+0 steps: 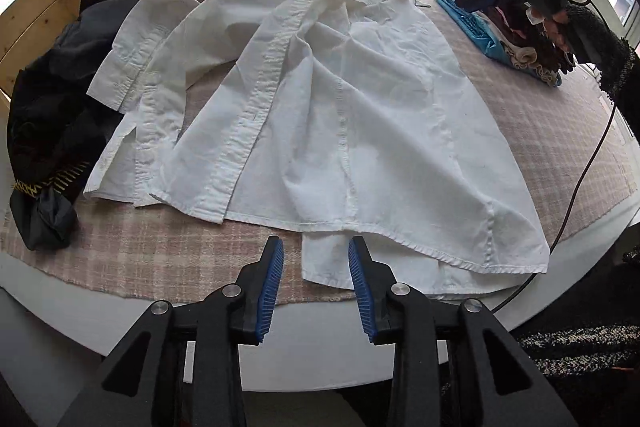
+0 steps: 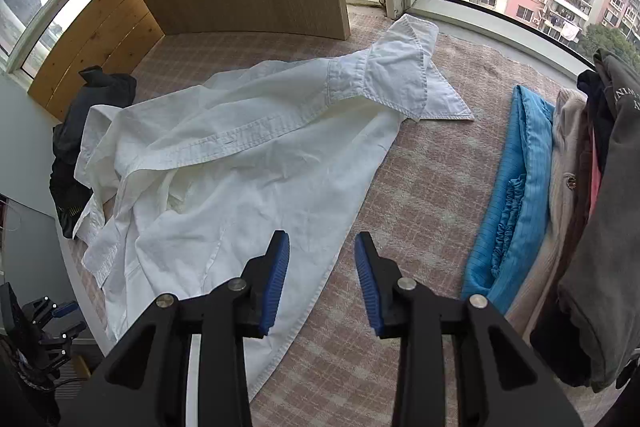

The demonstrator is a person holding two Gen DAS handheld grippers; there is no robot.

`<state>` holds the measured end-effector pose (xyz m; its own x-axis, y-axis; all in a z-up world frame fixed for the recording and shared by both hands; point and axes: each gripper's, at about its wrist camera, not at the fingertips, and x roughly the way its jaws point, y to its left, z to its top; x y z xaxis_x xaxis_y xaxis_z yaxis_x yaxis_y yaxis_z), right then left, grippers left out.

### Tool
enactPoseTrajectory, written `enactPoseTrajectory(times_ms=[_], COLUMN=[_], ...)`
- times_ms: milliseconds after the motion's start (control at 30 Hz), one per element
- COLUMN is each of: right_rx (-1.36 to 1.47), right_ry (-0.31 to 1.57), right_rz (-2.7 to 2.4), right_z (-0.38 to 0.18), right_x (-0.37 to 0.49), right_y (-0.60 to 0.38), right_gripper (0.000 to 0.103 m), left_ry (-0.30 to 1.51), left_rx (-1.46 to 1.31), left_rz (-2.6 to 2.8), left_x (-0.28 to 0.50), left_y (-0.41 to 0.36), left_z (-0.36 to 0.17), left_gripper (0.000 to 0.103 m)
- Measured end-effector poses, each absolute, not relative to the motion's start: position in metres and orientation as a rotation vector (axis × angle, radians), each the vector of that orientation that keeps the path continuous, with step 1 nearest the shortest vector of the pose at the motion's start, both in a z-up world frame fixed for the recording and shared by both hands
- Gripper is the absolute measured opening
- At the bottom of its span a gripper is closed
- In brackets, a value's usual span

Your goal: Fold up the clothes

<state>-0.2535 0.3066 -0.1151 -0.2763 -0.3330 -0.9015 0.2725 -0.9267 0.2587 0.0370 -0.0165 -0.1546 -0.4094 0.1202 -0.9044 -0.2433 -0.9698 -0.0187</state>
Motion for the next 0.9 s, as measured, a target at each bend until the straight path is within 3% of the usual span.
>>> enactPoseTrajectory(times_ms=[167,633,733,800,833,900], right_rx=[1.666,1.837,1.836,1.835,1.831,1.821], right_ry=[-0.267,-0.157,-0.183,-0.207,-0.234,-0.295], right_rz=[-2.15,-2.073,-2.064,-2.061,-2.064,-2.073], right_z=[-0.131,-0.178,-0.179,-0.18,-0.179,-0.177], right_x=[-0.298,-0.32,-0.323,-0.326,-0.328,-0.331], right_y=[0.29,0.228,0.23,0.233,0.236,0.245], right_gripper=[0.037,0.037,0.037,0.037,0.037,0.037], left_ry=[0.319,0.5,0.411,0.407,0.396,0.352], left_rx=[-1.593,-1.604,-1.621,-1.608,-1.609,-1.621], left_rz=[2.473,2.187,2.177,2.176,2.169,2.151], left_x=[-0.004,-0.026,-0.033,-0.034,-0.033,-0.034], left_y=[-0.045,-0.037,-0.047,-0.051,-0.052,-0.057], left_z=[-0.169,-0.214,-0.216,-0.216,-0.215,-0.214], left_gripper=[0.04,0.042,0.036,0.02,0.007,0.007])
